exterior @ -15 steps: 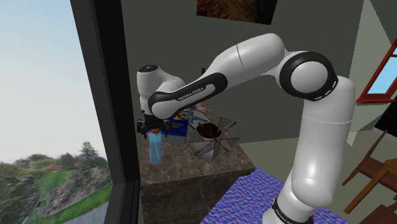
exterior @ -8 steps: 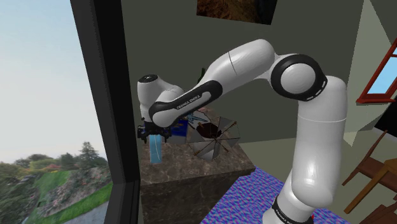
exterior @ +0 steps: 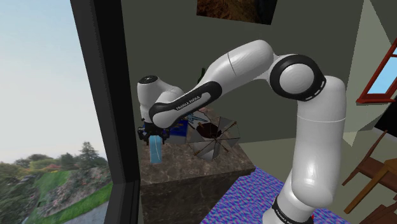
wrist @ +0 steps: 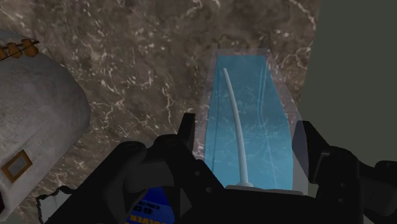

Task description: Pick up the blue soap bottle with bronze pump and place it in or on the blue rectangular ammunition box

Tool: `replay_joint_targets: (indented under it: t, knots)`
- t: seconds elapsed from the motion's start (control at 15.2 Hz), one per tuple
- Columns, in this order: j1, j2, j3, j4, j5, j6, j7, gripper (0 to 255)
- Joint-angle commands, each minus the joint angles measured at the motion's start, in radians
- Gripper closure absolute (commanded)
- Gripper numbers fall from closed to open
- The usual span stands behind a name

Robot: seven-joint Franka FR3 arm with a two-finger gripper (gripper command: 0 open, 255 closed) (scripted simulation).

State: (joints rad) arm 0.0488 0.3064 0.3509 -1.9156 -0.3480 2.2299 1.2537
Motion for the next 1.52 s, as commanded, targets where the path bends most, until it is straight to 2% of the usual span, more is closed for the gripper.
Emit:
replay_joint_targets:
  t: [0.0, 0.53, 1.45]
  knots:
    - [0.0, 0.0, 0.0, 0.0, 0.0, 0.0, 0.0, 255]
    - [0.0, 0.0, 0.0, 0.0, 0.0, 0.0, 0.0, 255]
    - [-0.01, -0.082, 0.019, 0.085, 0.061, -0.154, -0.059, 255]
